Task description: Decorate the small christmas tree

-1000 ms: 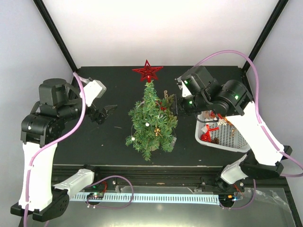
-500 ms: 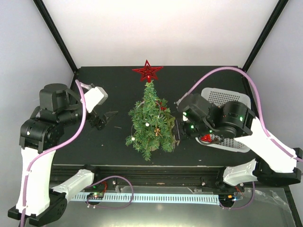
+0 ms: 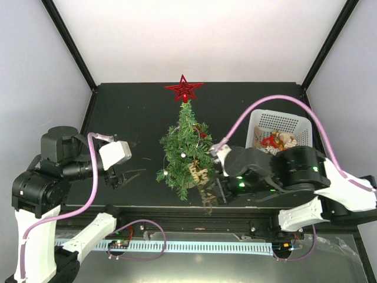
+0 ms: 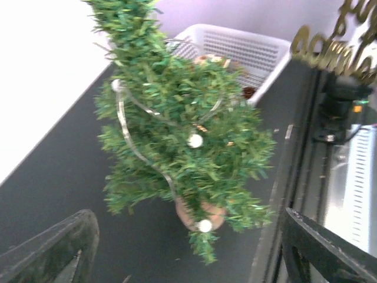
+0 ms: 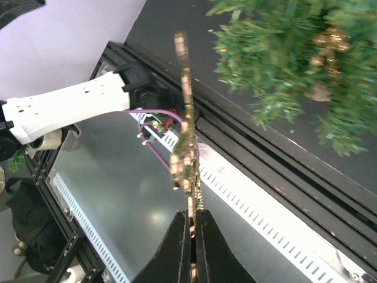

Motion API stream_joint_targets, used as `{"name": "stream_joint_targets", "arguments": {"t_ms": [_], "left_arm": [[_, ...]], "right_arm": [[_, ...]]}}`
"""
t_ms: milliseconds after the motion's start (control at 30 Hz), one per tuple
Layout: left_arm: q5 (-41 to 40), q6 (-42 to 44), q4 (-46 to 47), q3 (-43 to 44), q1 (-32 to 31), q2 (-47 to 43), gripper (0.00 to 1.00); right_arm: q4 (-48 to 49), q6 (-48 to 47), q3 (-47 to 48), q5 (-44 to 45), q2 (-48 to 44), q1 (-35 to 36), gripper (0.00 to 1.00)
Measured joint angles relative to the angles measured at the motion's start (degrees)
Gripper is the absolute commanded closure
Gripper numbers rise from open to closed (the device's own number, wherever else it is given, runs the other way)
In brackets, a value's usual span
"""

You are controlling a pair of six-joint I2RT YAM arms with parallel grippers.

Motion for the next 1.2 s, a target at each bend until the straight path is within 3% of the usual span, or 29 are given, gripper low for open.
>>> {"name": "stream_joint_targets", "arguments": {"t_ms": [367,633,967,1133,1200], "left_arm": [[13.79,1.29,-4.50,0.63,-1.60,3.08,0.30],[17.99,3.76,-7.30,-0.83,-3.19,3.17,0.45],[20.96,4.31,-8.41,-1.29,-4.39,4.61,0.55],[21.99,4.70,-9.01,-2.03,-4.59,5.03,0.77],[22.32,4.79,-9.42,-2.45,-5.09,5.01,0.78]], "right_arm": [[2.19,-10.21,12.83,-5.09,17.97,1.27,0.99],[2.21,-13.38,16.35,-6.93,18.14,1.27,0.99],[2.36,-15.45,17.35,-8.44,20.24,1.27,0.99],[2.43,-16.31,18.49,-9.11,22.01,1.27,0.99],[2.43,-16.46,18.69,-9.35,22.16,1.27,0.99]]}}
